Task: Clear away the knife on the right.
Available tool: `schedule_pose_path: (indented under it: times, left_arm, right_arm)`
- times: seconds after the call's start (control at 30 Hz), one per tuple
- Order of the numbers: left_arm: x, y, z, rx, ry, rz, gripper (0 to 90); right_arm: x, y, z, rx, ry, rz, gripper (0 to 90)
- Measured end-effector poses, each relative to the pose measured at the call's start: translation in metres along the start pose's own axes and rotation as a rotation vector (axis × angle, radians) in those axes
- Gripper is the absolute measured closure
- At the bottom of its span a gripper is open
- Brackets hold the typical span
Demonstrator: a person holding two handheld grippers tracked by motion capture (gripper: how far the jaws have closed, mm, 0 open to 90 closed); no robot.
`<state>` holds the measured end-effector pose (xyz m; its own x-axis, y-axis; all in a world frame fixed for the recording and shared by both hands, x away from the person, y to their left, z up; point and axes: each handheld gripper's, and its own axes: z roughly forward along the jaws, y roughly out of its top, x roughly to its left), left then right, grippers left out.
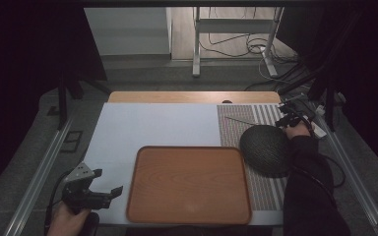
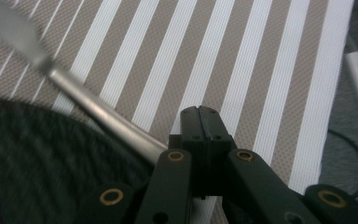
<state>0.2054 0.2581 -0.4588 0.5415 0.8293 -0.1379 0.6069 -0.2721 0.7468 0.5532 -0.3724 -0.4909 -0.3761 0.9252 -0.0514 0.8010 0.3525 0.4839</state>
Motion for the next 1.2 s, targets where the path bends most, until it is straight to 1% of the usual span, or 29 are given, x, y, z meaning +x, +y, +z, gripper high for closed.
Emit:
schedule_pose_path:
  times: [0.07,0.1,0.17,0.27,0.37,0.4,0.43,0.47,0.53,0.57,0.63,0.67,0.73,0.83,0.9,0.97,1.03,1.1,1.2]
  left_arm:
    - [-0.001,0.000,0.000,0.004,0.002,0.004,2.8]
    - [-0.001,0.001,0.000,0.005,0.003,0.007,2.8]
    - [-0.001,0.001,0.001,0.007,0.004,0.010,2.8]
    - [-0.002,0.001,0.001,0.009,0.007,0.013,2.8]
    - [-0.001,0.001,0.001,0.008,0.005,0.011,2.8]
    - [-0.001,0.001,0.001,0.007,0.004,0.010,2.8]
    - [-0.001,0.001,0.001,0.007,0.004,0.010,2.8]
    - [-0.001,0.001,0.001,0.009,0.005,0.012,2.8]
    - [-0.002,0.001,0.001,0.009,0.006,0.013,2.8]
    - [-0.002,0.001,0.001,0.010,0.006,0.015,2.8]
    - [-0.002,0.001,0.001,0.010,0.006,0.017,2.8]
    - [-0.002,0.001,0.001,0.010,0.007,0.017,2.8]
    - [-0.002,0.001,0.001,0.010,0.006,0.015,2.8]
    - [-0.002,0.001,0.001,0.010,0.004,0.017,2.8]
    - [-0.002,0.001,0.002,0.013,0.003,0.019,2.8]
    - [-0.002,0.001,0.002,0.018,0.004,0.023,2.8]
    - [-0.003,0.002,0.003,0.018,0.002,0.025,2.8]
    - [-0.003,0.002,0.003,0.022,-0.001,0.027,2.8]
    - [-0.003,0.002,0.003,0.026,-0.005,0.029,2.7]
  right_arm:
    - [-0.001,-0.003,-0.003,0.019,0.020,-0.007,89.8]
    - [-0.002,-0.005,-0.005,0.021,0.028,-0.002,89.8]
    - [-0.003,-0.008,-0.006,0.025,0.021,0.009,89.8]
    - [-0.006,-0.009,-0.006,0.020,0.034,0.039,89.8]
    - [-0.007,-0.008,-0.007,0.038,0.035,0.028,89.6]
    - [-0.006,-0.007,-0.008,0.038,0.008,0.028,87.8]
    - [-0.006,-0.005,-0.009,0.028,-0.006,0.033,85.9]
    - [-0.006,-0.004,-0.011,0.014,-0.007,0.042,84.2]
    - [-0.004,0.000,-0.016,-0.028,-0.006,0.055,78.5]
    - [-0.002,0.002,-0.018,-0.051,0.002,0.057,74.9]
    - [0.003,0.008,-0.021,-0.079,0.016,0.051,62.3]
    - [0.005,0.011,-0.021,-0.085,0.028,0.051,54.7]
    - [0.012,0.017,-0.019,-0.088,0.056,0.056,42.4]
    - [0.025,0.024,-0.014,-0.088,0.037,0.030,18.8]
    - [0.035,0.028,-0.009,-0.064,0.025,-0.008,9.8]
    - [0.043,0.031,-0.004,-0.048,0.013,-0.033,4.1]
    - [0.049,0.034,0.000,-0.039,0.024,-0.048,1.2]
    - [0.054,0.037,0.003,-0.017,0.032,-0.056,0.0]
    - [0.060,0.040,0.008,0.001,0.042,-0.071,0.0]
